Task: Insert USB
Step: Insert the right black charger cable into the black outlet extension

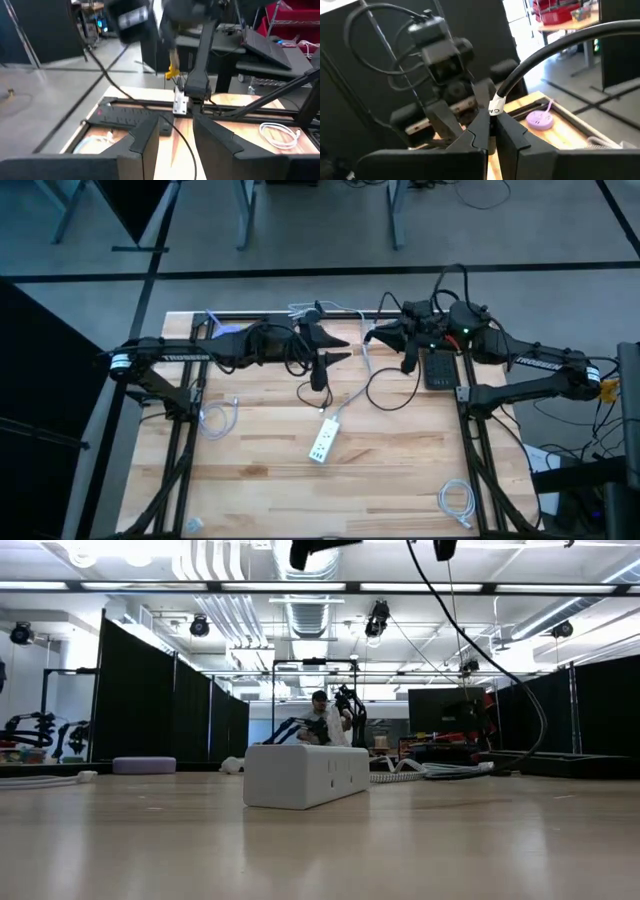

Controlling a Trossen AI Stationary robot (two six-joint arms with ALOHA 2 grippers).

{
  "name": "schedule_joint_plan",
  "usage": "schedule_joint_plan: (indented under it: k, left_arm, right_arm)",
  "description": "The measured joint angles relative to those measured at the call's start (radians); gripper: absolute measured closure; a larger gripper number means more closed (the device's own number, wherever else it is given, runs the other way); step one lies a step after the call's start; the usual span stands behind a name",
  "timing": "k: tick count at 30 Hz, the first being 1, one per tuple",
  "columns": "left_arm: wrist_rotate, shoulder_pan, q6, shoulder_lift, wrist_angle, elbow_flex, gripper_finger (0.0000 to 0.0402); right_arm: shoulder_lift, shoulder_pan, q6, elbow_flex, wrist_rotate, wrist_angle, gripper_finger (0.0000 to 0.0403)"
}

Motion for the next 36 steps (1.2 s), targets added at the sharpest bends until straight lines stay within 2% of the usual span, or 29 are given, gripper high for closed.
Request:
schedule_joint_plan:
  k: [8,15,26,30,36]
  left_arm:
    - [0.024,0.000,-0.199,0.079,0.066,0.005,0.0284]
    - [0.019,0.001,-0.212,0.075,0.111,0.008,0.0293]
    - [0.014,0.002,-0.211,0.137,0.237,0.010,0.0293]
    - [0.011,0.005,-0.180,0.139,0.235,0.010,0.0298]
    - [-0.105,0.008,-0.103,0.139,0.225,0.010,0.0298]
  right_arm:
    - [-0.021,0.002,-0.129,0.000,-0.079,-0.072,0.0403]
    - [-0.011,0.002,-0.169,0.000,-0.079,-0.097,0.0403]
    - [-0.013,0.002,-0.133,0.000,-0.060,-0.102,0.0403]
    - [-0.058,0.002,-0.113,0.000,0.046,-0.184,0.0403]
    - [-0.202,0.018,-0.030,0.002,0.348,-0.540,0.0403]
